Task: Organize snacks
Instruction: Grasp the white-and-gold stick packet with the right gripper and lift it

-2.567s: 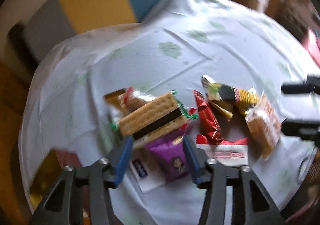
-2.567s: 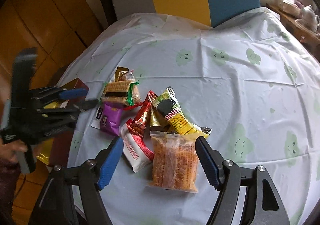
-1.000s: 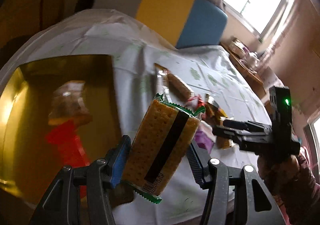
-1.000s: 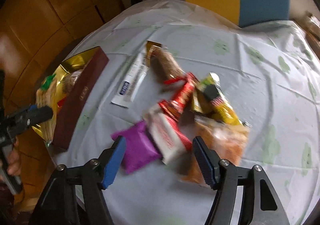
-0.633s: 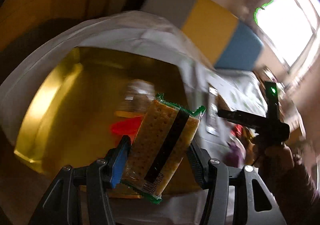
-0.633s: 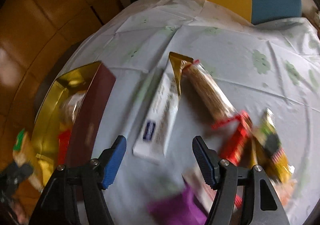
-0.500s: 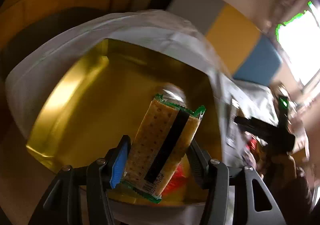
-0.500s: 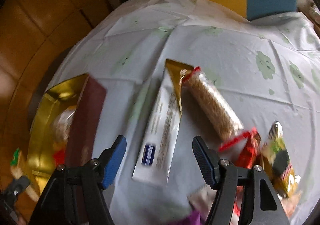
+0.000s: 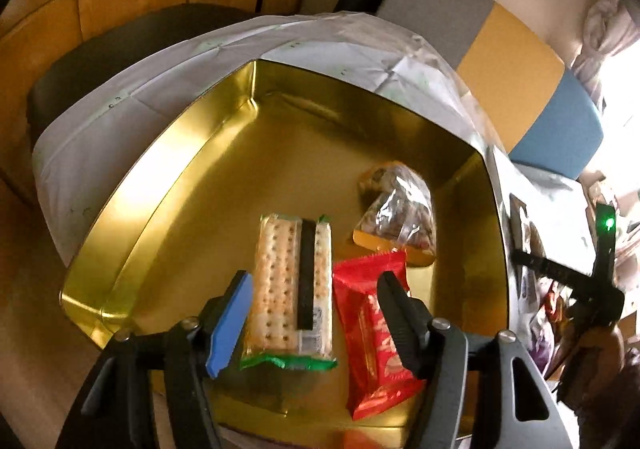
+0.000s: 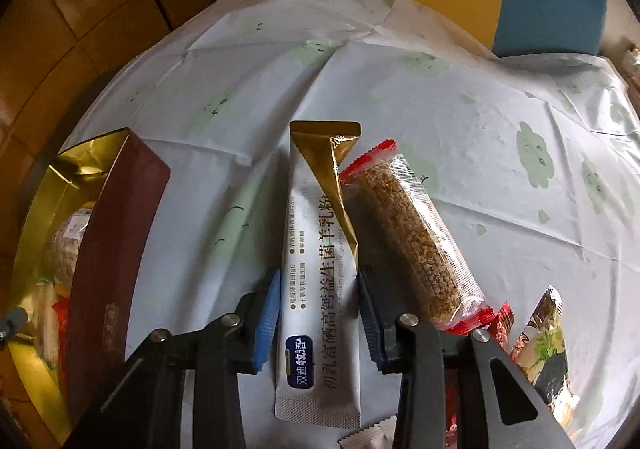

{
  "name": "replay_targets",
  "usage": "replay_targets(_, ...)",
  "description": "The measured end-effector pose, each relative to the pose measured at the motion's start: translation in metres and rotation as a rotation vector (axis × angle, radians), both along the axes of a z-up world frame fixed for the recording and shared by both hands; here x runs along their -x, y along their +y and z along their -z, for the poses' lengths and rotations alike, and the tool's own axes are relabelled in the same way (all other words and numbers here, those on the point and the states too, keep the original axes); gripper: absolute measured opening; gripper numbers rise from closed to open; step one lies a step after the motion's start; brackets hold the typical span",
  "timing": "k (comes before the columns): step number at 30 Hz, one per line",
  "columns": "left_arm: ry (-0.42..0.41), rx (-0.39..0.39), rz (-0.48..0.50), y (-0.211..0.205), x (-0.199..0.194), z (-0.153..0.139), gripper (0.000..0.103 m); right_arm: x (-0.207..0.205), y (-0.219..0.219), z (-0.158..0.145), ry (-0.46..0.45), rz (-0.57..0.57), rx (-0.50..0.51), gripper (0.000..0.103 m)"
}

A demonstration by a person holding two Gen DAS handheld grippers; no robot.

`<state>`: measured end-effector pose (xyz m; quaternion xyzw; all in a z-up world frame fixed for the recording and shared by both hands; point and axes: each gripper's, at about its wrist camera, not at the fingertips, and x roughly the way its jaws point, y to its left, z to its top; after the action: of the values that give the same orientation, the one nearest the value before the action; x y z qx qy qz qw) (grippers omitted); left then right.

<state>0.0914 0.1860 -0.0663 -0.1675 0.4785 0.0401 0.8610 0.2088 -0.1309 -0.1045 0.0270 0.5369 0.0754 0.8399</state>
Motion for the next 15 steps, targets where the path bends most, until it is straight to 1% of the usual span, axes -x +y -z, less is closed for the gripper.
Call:
replay_targets(3,-0.008,-0.023,0.008,-0.006,0.008,-0.003,0.065,-0.002,-0.002,0.001,0.007,-0.002,-0.013,0.039)
replay_targets(9,-0.023,-0.055,0.027,-0.017,0.026,-0.010,0.065,0.004,0.003,0.000,-0.019,-0.015,0.025,0.039)
replay_targets(11,-0.008,-0.082,0.033,-0.023,0.030,-0.011,0.065,0.007,0.005,-0.001,-0.021,-0.016,0.034,0.038)
replay_targets(15,-0.016,-0.086,0.048,-0.030,0.034,-0.015,0.065,0.015,0.007,-0.002,-0.024,-0.014,0.038,0.036)
